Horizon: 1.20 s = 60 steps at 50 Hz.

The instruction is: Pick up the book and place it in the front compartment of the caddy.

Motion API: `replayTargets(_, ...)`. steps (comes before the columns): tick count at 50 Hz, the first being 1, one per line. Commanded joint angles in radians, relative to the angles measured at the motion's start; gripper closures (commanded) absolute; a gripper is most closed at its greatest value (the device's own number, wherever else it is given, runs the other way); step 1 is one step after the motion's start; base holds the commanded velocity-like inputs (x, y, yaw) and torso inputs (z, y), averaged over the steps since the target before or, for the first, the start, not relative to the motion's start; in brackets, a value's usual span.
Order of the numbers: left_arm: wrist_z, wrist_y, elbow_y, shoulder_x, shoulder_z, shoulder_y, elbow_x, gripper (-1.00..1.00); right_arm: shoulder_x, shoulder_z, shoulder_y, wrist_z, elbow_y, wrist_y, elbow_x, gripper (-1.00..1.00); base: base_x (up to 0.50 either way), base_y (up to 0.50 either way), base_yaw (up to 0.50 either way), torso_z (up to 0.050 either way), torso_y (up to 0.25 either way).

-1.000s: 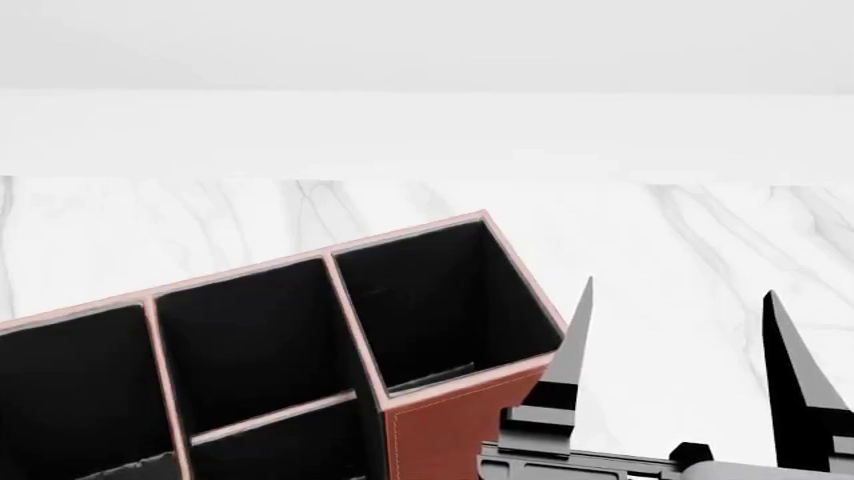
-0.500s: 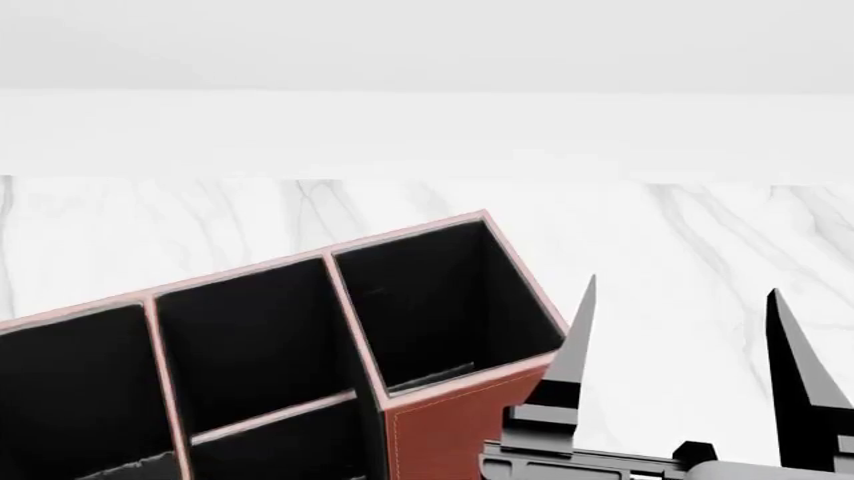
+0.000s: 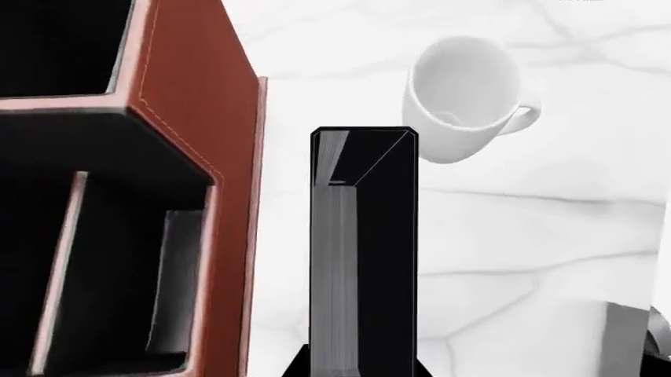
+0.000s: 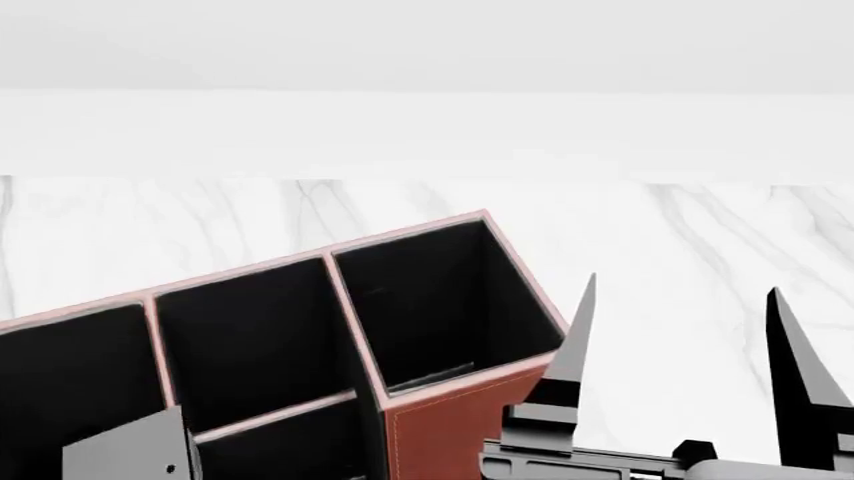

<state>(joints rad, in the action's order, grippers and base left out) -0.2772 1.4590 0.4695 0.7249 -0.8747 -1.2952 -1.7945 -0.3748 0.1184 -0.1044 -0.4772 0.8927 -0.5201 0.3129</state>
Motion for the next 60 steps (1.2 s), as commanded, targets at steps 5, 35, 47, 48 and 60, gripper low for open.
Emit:
replayTargets(5,0.058,0.072,-0.103,-0.034,-0.01,-0.229,-0.029,1.0,-0.007,0.003,-0.003,-0.009,0.004,-0.004,0.006,-1.0,0.0,0.0,0.0,0.0,0.0)
replayTargets(35,0.647,0.052,-0.367,-0.151,-0.283,-0.697,0.41,1.0,-0.017,-0.007,0.005,-0.019,-0.005,0.015,0.024,-1.0,0.0,0.0,0.0,0.001,0.001)
replayTargets(47,0.8,0.014,-0.476,-0.216,-0.411,-0.805,0.56,1.0,-0.023,-0.02,0.009,-0.022,-0.007,0.024,0.036,-1.0,0.0,0.0,0.0,0.0,0.001)
replayTargets(48,0.818,0.009,-0.485,-0.224,-0.431,-0.814,0.579,1.0,-0.023,-0.021,0.009,-0.022,-0.007,0.026,0.037,-1.0,0.0,0.0,0.0,0.0,0.0)
replayTargets(60,0.858,-0.031,-0.524,-0.258,-0.521,-0.801,0.647,1.0,-0.028,-0.027,0.008,-0.028,-0.003,0.024,0.048,-1.0,0.0,0.0,0.0,0.0,0.001)
